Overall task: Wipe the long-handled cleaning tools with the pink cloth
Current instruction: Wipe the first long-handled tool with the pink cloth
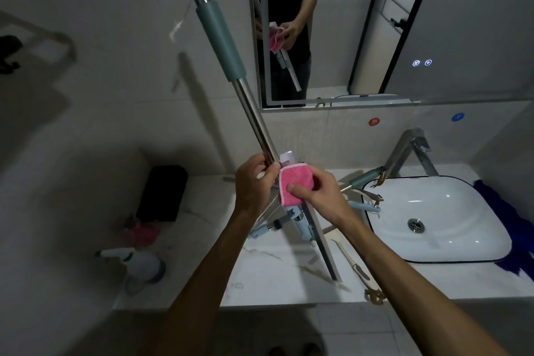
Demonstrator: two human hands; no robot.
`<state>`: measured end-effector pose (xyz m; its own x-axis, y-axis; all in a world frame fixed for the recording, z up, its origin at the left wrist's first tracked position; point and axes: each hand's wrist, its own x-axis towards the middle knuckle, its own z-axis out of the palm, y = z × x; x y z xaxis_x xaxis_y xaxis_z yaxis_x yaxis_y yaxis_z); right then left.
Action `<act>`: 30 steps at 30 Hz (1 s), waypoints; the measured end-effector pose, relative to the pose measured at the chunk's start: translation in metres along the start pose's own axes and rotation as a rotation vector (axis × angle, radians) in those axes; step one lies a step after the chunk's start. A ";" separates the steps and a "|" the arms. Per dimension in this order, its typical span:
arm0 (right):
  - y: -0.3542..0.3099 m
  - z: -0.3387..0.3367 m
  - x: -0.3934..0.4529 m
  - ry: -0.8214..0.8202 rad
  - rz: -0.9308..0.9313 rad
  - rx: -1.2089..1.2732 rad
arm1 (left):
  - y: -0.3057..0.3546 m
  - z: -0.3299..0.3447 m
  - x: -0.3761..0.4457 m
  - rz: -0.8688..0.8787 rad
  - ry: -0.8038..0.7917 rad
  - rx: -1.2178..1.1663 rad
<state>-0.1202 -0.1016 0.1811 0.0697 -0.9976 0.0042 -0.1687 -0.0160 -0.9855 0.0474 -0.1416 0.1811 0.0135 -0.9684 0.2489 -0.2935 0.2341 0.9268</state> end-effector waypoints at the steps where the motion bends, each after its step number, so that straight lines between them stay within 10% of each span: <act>1: -0.002 0.000 0.000 0.012 -0.010 -0.003 | 0.001 0.001 -0.001 0.007 -0.007 0.002; 30: 0.013 0.016 0.003 0.226 -0.196 -0.154 | 0.012 0.006 -0.016 -0.060 -0.189 0.082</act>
<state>-0.1067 -0.1036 0.1659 -0.1014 -0.9640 0.2456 -0.3212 -0.2019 -0.9252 0.0384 -0.1239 0.1863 -0.1440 -0.9810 0.1297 -0.3742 0.1753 0.9106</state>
